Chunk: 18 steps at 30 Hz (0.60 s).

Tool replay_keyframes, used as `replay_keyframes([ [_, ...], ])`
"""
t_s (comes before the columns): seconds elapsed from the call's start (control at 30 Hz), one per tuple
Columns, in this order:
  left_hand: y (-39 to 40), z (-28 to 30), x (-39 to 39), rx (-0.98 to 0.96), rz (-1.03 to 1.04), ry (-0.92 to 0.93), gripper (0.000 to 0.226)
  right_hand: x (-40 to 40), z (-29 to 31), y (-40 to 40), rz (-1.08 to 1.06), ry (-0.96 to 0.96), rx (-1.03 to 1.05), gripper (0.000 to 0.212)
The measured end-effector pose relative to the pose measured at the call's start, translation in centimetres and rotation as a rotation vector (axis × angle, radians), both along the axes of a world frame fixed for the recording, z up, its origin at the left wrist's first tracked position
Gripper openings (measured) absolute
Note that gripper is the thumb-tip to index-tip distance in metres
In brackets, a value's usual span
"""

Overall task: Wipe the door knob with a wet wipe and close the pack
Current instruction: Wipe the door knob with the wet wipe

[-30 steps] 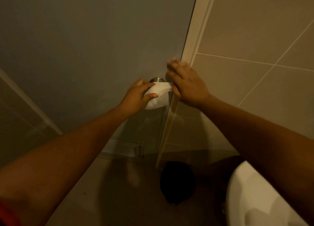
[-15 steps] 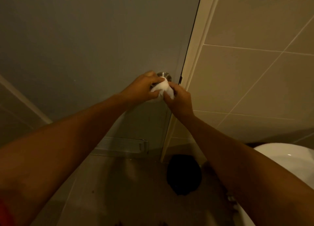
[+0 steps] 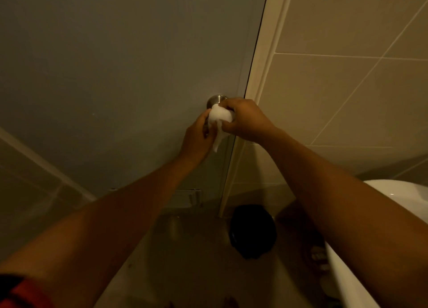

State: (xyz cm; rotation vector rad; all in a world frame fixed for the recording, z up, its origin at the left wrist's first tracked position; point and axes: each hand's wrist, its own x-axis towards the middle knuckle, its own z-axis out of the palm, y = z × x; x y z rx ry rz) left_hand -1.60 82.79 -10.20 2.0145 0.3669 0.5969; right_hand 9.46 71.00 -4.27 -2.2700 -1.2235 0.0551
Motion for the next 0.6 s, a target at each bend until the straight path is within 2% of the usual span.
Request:
replay_keyframes([
  [0.07, 0.9, 0.5, 0.1, 0.103, -0.030, 0.003, 0.050, -0.9, -1.4, -0.4, -0.059, 0.117, 0.148, 0.047],
  [0.2, 4.1, 2.7, 0.6, 0.644, -0.170, 0.043, 0.056, -2.9, -4.6, -0.2, -0.144, 0.316, 0.451, 0.039],
  [0.3, 5.2, 4.4, 1.5, 0.816, -0.303, 0.107, 0.057, -3.8, -5.5, 0.6, -0.197, 0.468, 0.521, 0.039],
  [0.37, 5.2, 4.6, 1.6, 0.774, -0.319, 0.109, 0.057, -3.6, -5.5, 0.4, -0.216, 0.448, 0.476, 0.040],
  [0.43, 4.8, 3.9, 0.9, 0.652, -0.273, 0.099, 0.057, -2.6, -4.6, -0.1, -0.172, 0.297, 0.374, 0.038],
  [0.6, 1.5, 0.4, -0.4, 0.305, -0.044, 0.090, 0.055, 0.0, -0.6, -0.4, -0.008, -0.103, -0.036, 0.046],
])
